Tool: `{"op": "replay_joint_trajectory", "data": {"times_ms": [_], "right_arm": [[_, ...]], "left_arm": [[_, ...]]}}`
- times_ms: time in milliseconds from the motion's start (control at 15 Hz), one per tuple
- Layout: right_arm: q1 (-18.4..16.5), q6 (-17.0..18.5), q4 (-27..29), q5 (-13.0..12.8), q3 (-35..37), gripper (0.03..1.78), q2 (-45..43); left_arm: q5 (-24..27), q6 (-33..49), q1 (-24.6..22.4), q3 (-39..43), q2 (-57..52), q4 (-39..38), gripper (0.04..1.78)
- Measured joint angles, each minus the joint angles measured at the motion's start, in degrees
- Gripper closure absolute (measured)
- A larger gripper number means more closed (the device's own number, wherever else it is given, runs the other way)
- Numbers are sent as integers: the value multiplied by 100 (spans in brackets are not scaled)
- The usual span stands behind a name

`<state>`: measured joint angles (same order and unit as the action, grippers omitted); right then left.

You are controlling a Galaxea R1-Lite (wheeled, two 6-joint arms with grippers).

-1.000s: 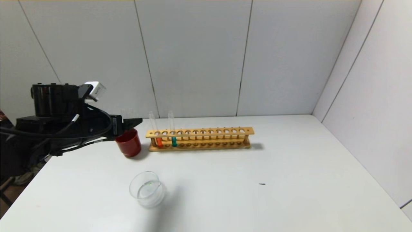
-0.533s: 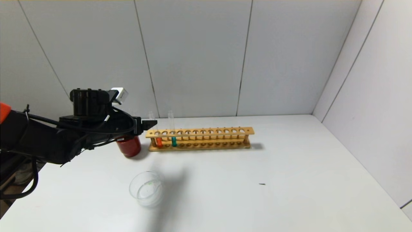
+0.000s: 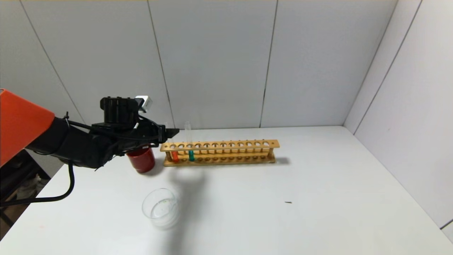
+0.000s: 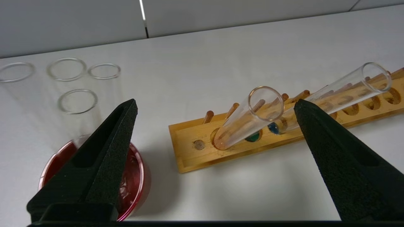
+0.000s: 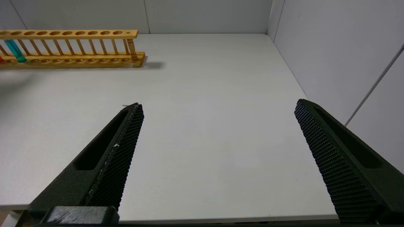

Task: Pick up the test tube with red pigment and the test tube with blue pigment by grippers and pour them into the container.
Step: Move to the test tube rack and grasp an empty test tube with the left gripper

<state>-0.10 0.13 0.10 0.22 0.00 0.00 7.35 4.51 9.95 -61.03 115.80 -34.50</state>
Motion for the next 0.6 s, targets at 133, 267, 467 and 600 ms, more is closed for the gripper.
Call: {"op": "replay_joint_trajectory", "data": {"times_ms": [133, 267, 467, 600], "right_arm": [[0, -4, 0, 0, 0, 6, 0], [0, 0, 0, 0, 0, 6, 0], [0, -2, 0, 0, 0, 6, 0], [0, -2, 0, 2, 0, 6, 0]], "left_arm": [[-11, 0, 72, -124, 184, -1, 7], [-27, -5, 110, -284, 355, -4, 14], [-46, -7, 124, -411, 506, -9, 44], [-72, -11, 135, -438, 536, -9, 78]]}}
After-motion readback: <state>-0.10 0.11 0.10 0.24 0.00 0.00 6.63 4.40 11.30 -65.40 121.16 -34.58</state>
